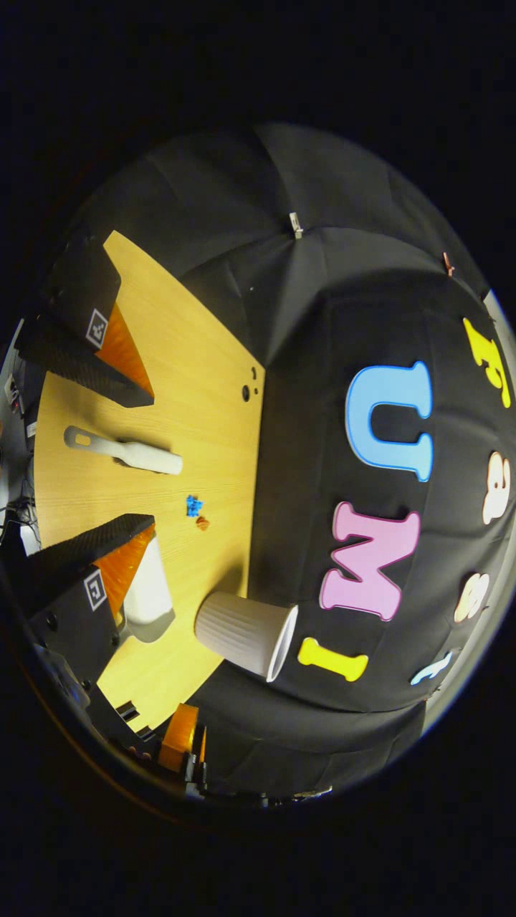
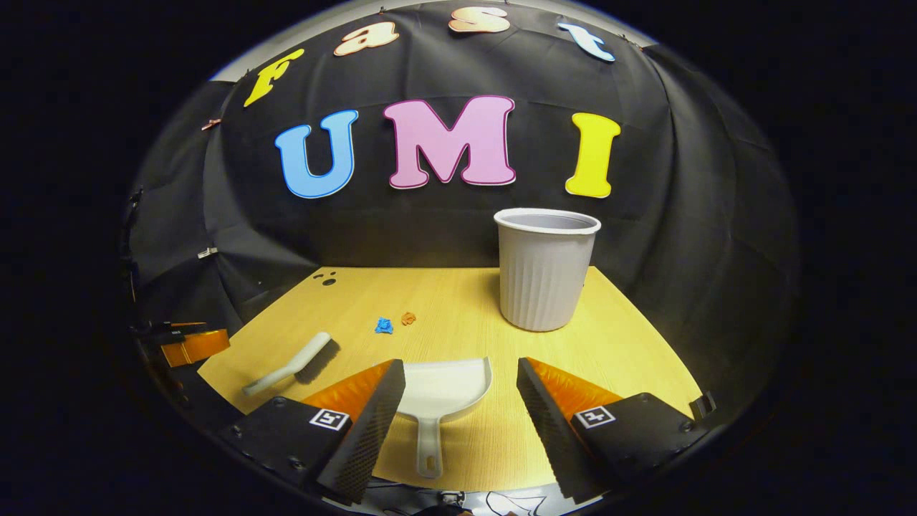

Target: Pick up the small broom and dustpan from the desktop, sweep the trash into the dustpan with the broom, and then empty the trash into the garbage bin.

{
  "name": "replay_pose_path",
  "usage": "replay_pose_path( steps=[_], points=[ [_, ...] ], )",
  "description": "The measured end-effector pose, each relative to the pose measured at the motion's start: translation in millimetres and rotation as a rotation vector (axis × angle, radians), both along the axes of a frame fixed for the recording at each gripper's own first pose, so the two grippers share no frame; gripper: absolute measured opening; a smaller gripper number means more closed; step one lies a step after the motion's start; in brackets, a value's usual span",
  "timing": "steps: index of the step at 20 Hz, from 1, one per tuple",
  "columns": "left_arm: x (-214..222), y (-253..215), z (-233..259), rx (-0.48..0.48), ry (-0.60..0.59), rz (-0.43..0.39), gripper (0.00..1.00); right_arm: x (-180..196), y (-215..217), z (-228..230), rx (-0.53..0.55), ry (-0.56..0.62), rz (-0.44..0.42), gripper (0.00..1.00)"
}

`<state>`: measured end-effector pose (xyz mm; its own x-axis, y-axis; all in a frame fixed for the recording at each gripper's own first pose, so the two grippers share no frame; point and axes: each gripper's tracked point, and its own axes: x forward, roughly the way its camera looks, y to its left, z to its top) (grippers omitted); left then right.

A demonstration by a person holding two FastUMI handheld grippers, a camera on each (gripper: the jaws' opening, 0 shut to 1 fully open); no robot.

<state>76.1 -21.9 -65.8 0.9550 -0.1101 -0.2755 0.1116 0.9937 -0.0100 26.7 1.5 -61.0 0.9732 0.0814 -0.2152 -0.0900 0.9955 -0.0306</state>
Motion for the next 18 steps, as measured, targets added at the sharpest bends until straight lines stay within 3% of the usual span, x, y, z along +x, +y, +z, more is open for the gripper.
replay_pose_path(
  steps=[13, 15, 18],
  points=[
    [96.8, 12.5, -118.3, -0.006, 0.489, 0.044, 0.96, 45.0, 18.6, -55.2, -0.033, 0.166, 0.106, 0.98],
    [109.6, 13.2, -140.2, 0.019, 0.589, 0.046, 0.96, 50.4, 19.5, -68.9, -0.036, 0.205, 0.120, 0.98],
    [122.8, 10.4, -152.6, 0.067, 0.644, 0.040, 0.93, 60.6, 11.1, -83.1, -0.032, 0.259, 0.098, 0.98]
  ],
)
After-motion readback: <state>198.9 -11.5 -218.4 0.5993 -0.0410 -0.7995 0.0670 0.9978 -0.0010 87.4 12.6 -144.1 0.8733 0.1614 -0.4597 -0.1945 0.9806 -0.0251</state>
